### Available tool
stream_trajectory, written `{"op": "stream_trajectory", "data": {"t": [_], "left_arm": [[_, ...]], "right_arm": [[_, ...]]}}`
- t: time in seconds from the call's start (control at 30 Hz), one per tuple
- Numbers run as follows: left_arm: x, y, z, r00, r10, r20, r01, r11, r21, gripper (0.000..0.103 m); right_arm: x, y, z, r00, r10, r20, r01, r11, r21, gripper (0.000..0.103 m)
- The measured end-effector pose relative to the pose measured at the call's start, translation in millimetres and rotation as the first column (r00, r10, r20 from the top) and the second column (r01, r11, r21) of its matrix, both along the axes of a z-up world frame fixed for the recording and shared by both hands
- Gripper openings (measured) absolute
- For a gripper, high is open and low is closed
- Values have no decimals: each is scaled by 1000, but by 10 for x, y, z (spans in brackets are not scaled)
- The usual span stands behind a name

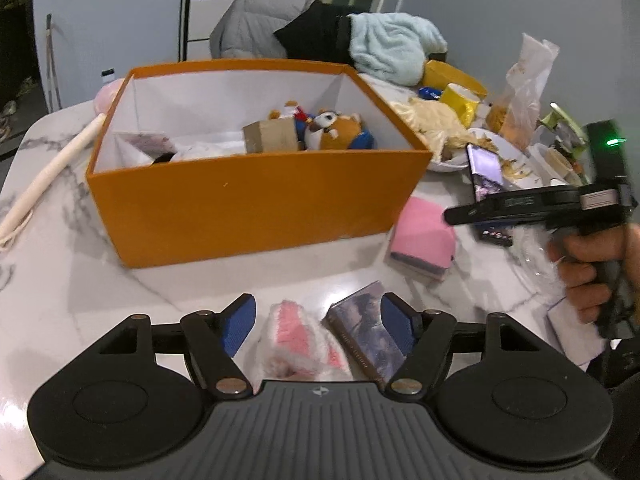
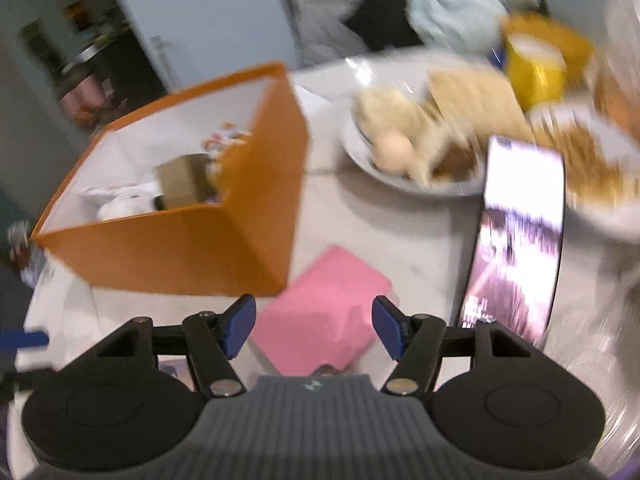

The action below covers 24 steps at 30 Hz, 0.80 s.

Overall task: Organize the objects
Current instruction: 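Move left gripper to the pink crochet bunny while right gripper approaches the pink phone case, then grasp the crochet bunny with left gripper while right gripper grasps the pink phone case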

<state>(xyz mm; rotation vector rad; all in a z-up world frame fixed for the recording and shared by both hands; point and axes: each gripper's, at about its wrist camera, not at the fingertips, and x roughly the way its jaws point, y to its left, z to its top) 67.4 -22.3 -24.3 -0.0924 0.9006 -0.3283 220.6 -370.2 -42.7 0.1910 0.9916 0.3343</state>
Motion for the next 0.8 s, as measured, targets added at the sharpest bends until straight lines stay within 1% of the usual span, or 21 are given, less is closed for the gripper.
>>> {"op": "stream_trajectory", "data": {"t": [0.13,0.3,0.37,0.4,0.5,0.57,0.63,0.7,0.8], "left_arm": [[-4,-3,44,1000,-7,7,7,1000,-24,82],[12,25,31,1000,-5,0,5,1000,-22,82],[14,43,22,1000,-2,-3,2,1000,-20,82],[12,52,20,1000,1,-5,-1,1000,-19,82],[11,69,18,1000,8,-7,-8,1000,-21,82],[5,77,27,1000,10,-4,-10,1000,-23,82],[-2,77,39,1000,12,-2,-12,1000,-23,82],[-8,85,49,1000,12,1,-12,1000,-26,82],[-4,95,44,1000,14,1,-14,1000,-26,82]], "right_arm": [[78,-108,-173,991,-91,-94,98,992,79,66],[111,-158,-329,973,-139,-186,171,971,166,66],[119,-152,-393,966,-146,-212,187,964,187,66],[124,-144,-418,965,-147,-217,190,963,192,66],[109,-79,-412,971,-142,-190,177,967,184,68],[100,-70,-413,971,-156,-182,190,964,188,68],[88,-95,-412,965,-186,-186,223,953,203,64],[86,-134,-373,962,-202,-185,241,944,224,63],[56,-164,-248,969,-203,-141,234,937,260,59]]}}
